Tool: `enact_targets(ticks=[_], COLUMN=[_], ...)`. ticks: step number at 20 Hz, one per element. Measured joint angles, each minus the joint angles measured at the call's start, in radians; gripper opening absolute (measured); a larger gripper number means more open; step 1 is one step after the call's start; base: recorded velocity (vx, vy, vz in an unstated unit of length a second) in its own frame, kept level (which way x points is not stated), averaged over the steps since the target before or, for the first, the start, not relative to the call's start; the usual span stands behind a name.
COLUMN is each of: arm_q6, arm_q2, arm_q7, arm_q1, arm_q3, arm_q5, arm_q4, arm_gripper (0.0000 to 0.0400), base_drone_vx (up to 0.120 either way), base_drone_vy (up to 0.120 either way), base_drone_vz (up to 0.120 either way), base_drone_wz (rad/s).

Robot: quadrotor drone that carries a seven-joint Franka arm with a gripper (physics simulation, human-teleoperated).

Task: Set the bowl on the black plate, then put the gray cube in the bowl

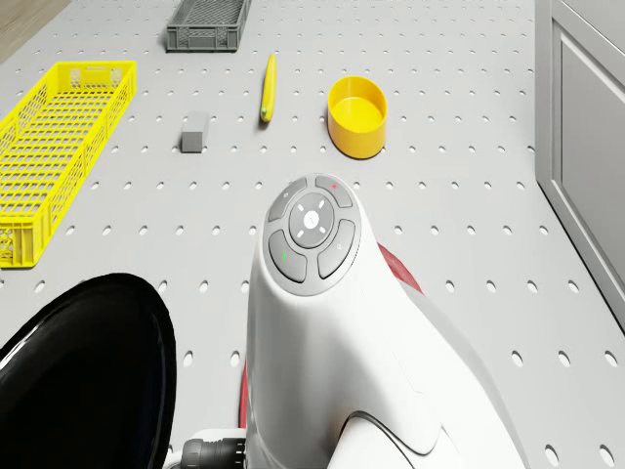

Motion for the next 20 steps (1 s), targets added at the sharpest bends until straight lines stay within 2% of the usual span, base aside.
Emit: enact_targets(ticks=[18,20], arm_q6=[0.078,0.086], arm_q2=[-0.085,-0.094], arm_q7=[0.027,0.029], arm_q1=[-0.028,-0.031], arm_q3=[0.026,0.028], arm_q5=[0.044,0.048], arm_q4=[0.006,0.007], arm_gripper=[0.0400,0.0400], base_drone_vx=[0.120,0.120], base_drone_vy=[0.000,0.000], base_drone_vz=[0.000,-0.080], base_drone_wz=[0.000,0.000])
